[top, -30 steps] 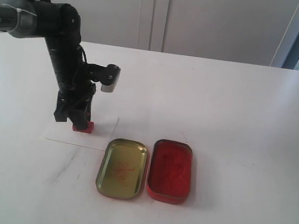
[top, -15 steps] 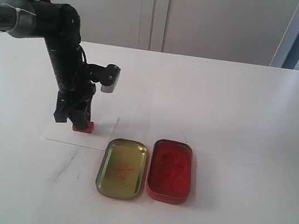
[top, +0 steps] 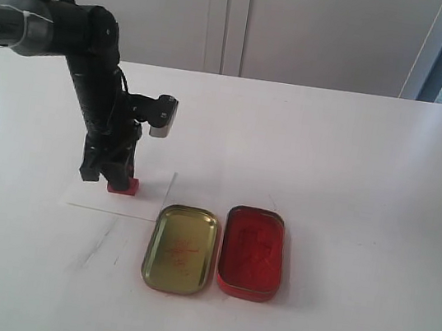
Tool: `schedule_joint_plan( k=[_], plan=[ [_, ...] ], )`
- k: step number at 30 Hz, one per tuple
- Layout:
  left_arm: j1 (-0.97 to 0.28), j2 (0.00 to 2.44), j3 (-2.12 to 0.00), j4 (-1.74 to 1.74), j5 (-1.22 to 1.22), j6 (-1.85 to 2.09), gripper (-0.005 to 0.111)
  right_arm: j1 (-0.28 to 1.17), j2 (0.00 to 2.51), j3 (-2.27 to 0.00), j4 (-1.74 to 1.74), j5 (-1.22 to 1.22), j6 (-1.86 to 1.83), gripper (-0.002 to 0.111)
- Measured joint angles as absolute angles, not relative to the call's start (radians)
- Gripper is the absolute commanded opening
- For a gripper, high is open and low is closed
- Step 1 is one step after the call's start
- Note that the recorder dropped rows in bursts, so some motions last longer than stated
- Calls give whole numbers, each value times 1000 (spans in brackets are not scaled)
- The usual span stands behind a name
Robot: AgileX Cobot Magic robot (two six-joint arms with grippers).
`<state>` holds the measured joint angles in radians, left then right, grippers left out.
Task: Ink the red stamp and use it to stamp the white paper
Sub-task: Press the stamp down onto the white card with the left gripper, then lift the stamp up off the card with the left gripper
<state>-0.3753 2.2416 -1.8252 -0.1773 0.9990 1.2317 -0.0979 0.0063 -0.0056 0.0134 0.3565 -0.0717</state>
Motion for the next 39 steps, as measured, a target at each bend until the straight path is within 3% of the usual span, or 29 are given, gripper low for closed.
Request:
schedule_joint_plan(
  k=[39],
  plan=[
    [-375, 2113, -1821, -165, 1062, 1002, 0, -98, 6, -6, 13, 357, -72, 0]
  ],
)
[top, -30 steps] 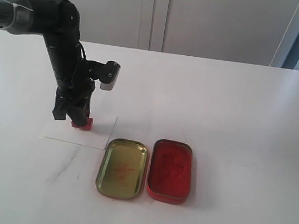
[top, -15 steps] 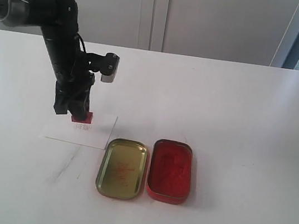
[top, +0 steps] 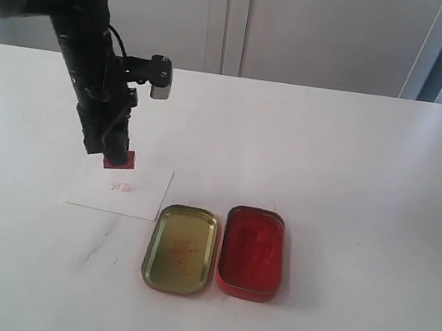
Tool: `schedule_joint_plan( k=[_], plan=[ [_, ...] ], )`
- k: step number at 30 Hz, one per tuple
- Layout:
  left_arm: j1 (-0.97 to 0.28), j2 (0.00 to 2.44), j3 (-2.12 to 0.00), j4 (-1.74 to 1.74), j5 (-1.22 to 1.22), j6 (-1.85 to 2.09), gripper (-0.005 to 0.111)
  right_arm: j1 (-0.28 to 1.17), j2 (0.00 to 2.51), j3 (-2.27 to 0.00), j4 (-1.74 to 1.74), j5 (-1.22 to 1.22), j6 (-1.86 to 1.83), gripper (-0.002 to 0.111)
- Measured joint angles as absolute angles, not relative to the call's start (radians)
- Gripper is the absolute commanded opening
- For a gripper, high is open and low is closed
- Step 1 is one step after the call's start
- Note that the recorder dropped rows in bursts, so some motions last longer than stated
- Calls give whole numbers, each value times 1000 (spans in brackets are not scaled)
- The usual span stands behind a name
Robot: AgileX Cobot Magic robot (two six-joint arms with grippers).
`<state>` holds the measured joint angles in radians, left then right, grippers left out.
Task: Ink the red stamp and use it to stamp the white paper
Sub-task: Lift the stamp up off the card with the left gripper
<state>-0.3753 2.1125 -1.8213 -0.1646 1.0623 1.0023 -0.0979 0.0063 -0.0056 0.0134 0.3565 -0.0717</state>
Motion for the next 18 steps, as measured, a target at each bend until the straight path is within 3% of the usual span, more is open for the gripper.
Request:
schedule_joint_plan(
  k=[18],
  plan=[
    [-375, 2056, -1821, -217, 1125, 736, 0, -98, 6, -6, 13, 357, -72, 0]
  ],
)
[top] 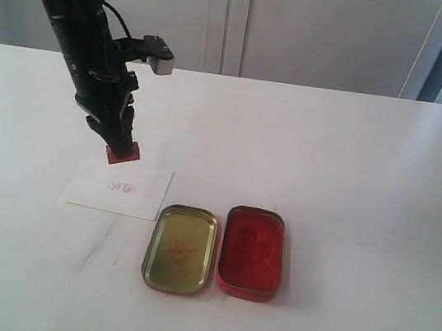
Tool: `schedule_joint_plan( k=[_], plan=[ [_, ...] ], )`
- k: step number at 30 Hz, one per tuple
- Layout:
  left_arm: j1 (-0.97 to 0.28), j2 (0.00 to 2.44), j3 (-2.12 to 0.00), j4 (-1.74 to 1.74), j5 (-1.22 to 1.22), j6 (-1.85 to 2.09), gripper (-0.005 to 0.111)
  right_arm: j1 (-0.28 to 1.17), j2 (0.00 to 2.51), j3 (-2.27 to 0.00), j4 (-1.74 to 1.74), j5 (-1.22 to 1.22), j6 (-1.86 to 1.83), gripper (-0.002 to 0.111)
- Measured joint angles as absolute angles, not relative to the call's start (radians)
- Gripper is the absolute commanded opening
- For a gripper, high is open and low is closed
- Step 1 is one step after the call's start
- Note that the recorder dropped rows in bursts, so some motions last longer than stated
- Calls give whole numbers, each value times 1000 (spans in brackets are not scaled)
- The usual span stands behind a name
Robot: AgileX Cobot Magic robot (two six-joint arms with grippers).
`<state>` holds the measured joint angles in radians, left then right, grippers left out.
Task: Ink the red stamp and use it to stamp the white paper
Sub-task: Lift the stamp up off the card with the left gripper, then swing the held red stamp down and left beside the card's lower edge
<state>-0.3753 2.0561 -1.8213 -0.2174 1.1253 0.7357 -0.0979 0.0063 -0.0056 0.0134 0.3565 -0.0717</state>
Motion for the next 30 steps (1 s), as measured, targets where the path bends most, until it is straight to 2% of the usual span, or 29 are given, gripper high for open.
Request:
schedule_joint_plan(
  k=[23, 30],
  plan=[
    [-375, 2055, -1821, -362, 1127, 515, 0, -98, 6, -6, 13, 357, -72, 0],
    [-326, 2052, -1786, -540, 1127, 523, 0, -98, 6, -6, 13, 357, -72, 0]
  ],
)
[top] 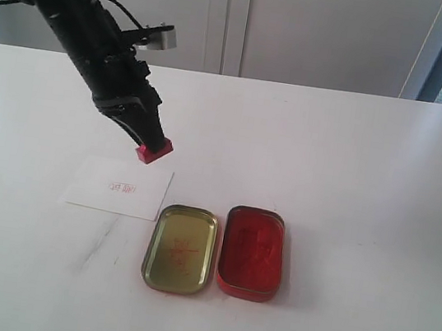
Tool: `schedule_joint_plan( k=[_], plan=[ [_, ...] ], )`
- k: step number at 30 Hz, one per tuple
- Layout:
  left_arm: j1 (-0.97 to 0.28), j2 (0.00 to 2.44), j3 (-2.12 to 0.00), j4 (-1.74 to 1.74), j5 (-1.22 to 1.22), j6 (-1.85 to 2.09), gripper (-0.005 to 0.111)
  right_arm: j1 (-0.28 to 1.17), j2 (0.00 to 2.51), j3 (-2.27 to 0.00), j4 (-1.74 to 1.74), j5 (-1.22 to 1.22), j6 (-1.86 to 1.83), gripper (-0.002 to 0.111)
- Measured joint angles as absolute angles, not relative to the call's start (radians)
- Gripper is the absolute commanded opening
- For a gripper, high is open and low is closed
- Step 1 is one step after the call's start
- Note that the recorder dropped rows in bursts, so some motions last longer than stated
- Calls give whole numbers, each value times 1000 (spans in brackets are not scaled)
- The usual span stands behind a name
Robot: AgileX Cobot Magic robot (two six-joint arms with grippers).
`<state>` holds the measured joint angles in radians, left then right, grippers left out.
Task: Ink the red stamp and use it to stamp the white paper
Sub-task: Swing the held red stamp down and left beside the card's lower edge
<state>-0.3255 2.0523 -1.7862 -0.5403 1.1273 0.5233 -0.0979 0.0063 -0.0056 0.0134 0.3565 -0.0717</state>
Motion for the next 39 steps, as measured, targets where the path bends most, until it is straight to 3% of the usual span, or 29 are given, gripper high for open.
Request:
schedule_joint_plan(
  k=[25, 39],
  plan=[
    [-305, 1860, -1387, -666, 944, 573, 0, -98, 6, -6, 13, 357, -72, 0],
    [-276, 1755, -1129, -902, 844, 731, 0, -98, 6, -6, 13, 357, -72, 0]
  ],
)
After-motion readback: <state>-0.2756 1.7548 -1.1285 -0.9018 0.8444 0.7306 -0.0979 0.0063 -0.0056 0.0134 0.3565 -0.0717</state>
